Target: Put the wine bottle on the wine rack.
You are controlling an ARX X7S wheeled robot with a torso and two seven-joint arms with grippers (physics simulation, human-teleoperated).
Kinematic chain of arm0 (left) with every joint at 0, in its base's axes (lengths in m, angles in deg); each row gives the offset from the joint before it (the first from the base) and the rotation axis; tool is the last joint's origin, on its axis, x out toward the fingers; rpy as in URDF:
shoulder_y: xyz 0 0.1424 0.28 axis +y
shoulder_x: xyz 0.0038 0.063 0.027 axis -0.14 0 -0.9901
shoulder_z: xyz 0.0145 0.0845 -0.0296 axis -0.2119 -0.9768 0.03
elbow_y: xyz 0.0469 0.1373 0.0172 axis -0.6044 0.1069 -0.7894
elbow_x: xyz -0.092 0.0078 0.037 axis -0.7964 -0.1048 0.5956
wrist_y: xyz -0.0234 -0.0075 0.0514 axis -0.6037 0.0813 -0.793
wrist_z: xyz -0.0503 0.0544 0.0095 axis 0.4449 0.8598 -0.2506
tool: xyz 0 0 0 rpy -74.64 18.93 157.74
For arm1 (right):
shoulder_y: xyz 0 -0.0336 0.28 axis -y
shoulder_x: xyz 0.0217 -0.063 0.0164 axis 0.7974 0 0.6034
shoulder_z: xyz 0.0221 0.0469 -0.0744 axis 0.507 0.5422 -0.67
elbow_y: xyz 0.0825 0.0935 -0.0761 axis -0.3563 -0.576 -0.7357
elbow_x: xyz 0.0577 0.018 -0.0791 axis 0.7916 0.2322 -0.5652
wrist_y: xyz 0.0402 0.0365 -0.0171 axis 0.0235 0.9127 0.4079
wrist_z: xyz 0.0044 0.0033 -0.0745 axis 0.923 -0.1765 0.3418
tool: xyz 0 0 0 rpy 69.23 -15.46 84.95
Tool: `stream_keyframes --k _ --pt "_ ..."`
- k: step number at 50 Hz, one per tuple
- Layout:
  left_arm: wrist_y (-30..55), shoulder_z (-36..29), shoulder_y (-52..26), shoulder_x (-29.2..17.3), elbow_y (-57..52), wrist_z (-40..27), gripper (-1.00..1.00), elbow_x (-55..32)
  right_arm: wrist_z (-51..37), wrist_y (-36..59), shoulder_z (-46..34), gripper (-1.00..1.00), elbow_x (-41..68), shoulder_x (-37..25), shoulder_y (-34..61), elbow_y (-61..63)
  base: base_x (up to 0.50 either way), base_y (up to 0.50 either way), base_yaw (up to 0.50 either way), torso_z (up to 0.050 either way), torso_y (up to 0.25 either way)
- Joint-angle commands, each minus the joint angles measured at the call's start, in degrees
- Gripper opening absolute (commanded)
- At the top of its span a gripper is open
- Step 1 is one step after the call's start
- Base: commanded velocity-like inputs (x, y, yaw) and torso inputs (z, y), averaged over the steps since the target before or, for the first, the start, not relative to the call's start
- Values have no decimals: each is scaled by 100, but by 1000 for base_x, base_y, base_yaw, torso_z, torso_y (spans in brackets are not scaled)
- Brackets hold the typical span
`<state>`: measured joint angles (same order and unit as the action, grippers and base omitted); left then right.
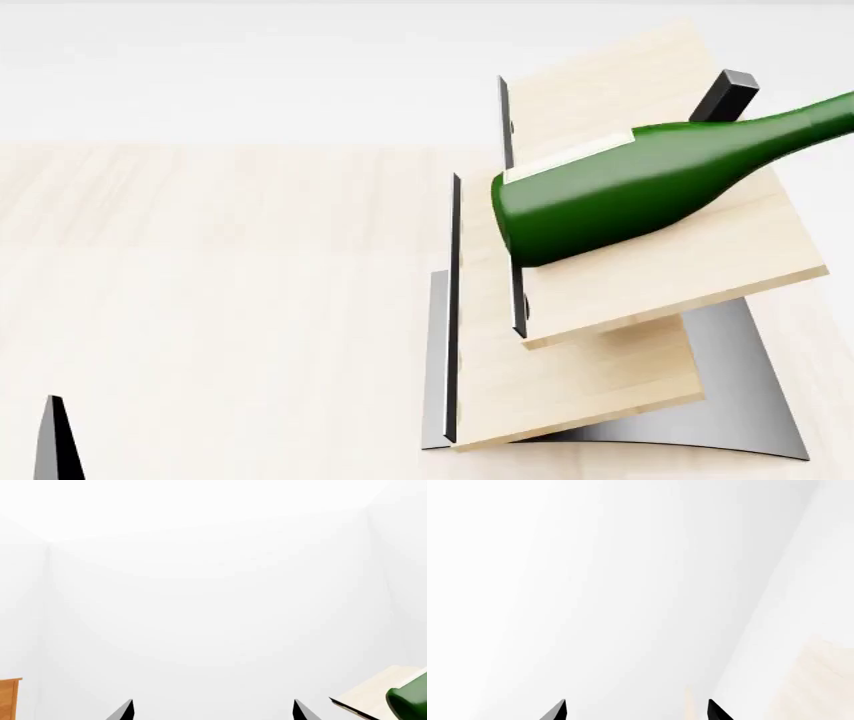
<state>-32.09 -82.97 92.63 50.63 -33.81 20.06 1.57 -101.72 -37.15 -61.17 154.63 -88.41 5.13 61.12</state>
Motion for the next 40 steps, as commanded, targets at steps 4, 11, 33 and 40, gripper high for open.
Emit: stream_keyframes --k 4,11,33,40 --pt "54 -4 -22 -8 -42 8 100 -3 -483 -359 -42 100 -769 -317 -85 628 0 0 0 0 0" --pt "44 0 -7 -17 -56 -6 100 -2 -894 -416 -215 100 -1461 -515 30 1066 0 0 0 0 0" --pt "9 -49 10 -19 -27 -29 100 37 -2413 239 -1068 100 -4325 -947 766 1946 0 0 0 0 0" --pt "13 -36 1 -24 -26 -32 100 16 -2447 384 -1142 100 -4557 -1007 863 2144 0 0 0 0 0"
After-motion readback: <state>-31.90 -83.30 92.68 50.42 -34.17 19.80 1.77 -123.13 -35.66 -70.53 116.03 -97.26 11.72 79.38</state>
